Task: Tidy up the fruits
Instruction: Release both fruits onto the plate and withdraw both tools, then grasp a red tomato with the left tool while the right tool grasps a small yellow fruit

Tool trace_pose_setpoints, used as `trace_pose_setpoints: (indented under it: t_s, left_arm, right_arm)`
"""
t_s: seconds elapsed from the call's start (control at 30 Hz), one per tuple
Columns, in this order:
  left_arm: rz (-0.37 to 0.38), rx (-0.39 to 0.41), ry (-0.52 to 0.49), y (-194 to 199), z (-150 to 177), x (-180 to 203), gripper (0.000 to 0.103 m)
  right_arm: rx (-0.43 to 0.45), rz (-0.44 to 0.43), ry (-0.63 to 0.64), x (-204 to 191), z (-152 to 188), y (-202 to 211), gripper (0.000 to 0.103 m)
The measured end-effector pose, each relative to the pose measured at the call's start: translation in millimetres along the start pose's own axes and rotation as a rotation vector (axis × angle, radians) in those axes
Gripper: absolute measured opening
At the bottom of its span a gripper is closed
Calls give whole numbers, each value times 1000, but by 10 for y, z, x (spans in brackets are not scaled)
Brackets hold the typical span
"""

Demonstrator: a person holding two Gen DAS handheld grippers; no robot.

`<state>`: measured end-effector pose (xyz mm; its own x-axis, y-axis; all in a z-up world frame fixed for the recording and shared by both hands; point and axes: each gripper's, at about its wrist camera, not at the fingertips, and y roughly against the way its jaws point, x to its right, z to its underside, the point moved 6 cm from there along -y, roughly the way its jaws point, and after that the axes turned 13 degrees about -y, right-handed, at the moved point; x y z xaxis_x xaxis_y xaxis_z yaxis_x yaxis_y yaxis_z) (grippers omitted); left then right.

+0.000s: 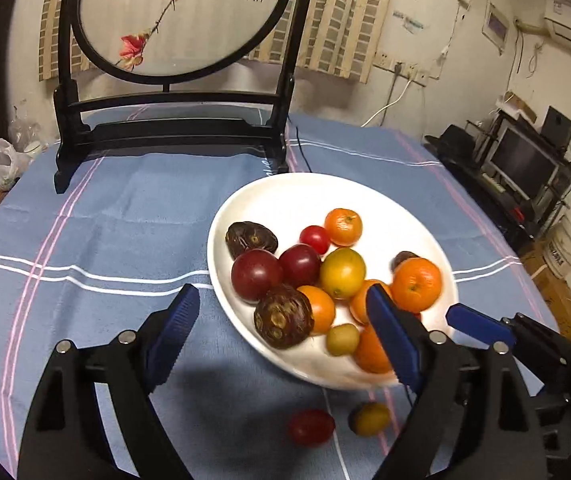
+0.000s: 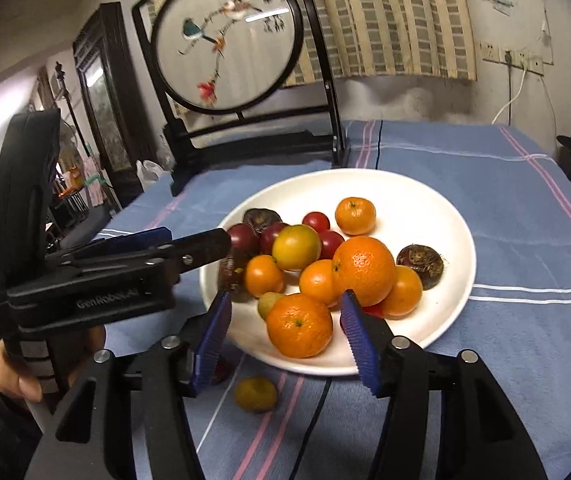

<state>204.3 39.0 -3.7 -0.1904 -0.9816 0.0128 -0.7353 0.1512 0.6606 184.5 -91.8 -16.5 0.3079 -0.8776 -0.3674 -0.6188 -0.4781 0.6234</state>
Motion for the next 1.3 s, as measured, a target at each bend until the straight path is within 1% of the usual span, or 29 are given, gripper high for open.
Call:
trace_pose_setpoints:
  t_s: [0.1, 0.2, 0.37, 0.5, 0.63, 0.67, 0.7, 0.73, 0.77, 0.87, 0.97, 1.07, 1.17, 1.27, 1.3]
  left_arm:
    - [4, 7, 34, 142, 20, -45, 88]
    - [8, -12, 36, 205, 85, -50, 88]
    - [-4, -46, 28, 213, 229, -59, 90]
    - [-4, -75, 10, 160, 307, -101, 90]
    - [-2, -88, 11, 125, 361, -141, 90]
    - [4, -97, 19, 109, 379, -158, 90]
    - [10, -102, 24, 102, 391, -163, 90]
    - [15, -107, 27, 96, 400, -166, 90]
    - [19, -112, 30, 88, 415, -172, 90]
    - [29, -126, 29, 70, 449, -157, 90]
    - [25, -147, 9, 32, 527, -89, 90]
    - [35, -190, -5, -58, 617, 0, 90]
    - [54, -198, -26, -77, 638, 87, 90]
    - [50, -204, -45, -108, 669, 140, 90]
    - [44, -217, -51, -142, 697, 160, 90]
  right_arm:
    - [-32, 1, 53, -74, 109, 49, 68]
    - [-78, -1, 109, -155, 233, 49, 68]
    - [-179, 39, 177, -214, 453, -80, 67]
    - [-221, 71, 195, -216, 555, -200, 57]
    - [-226, 97, 185, -209, 606, -343, 50]
    - [-230, 106, 187, -207, 619, -381, 47]
    - [-241, 120, 198, -212, 648, -431, 37]
    - [-249, 130, 206, -212, 671, -454, 31]
    - [-241, 134, 215, -219, 667, -454, 30]
    - [-235, 96, 186, -215, 645, -378, 29]
    - [-204, 89, 148, -111, 552, -233, 29]
    - [-192, 93, 110, 11, 485, -152, 29]
    - [-175, 100, 69, 137, 429, -92, 29]
    - [-176, 104, 44, 223, 414, -89, 29]
    - [-176, 106, 40, 235, 397, -98, 29]
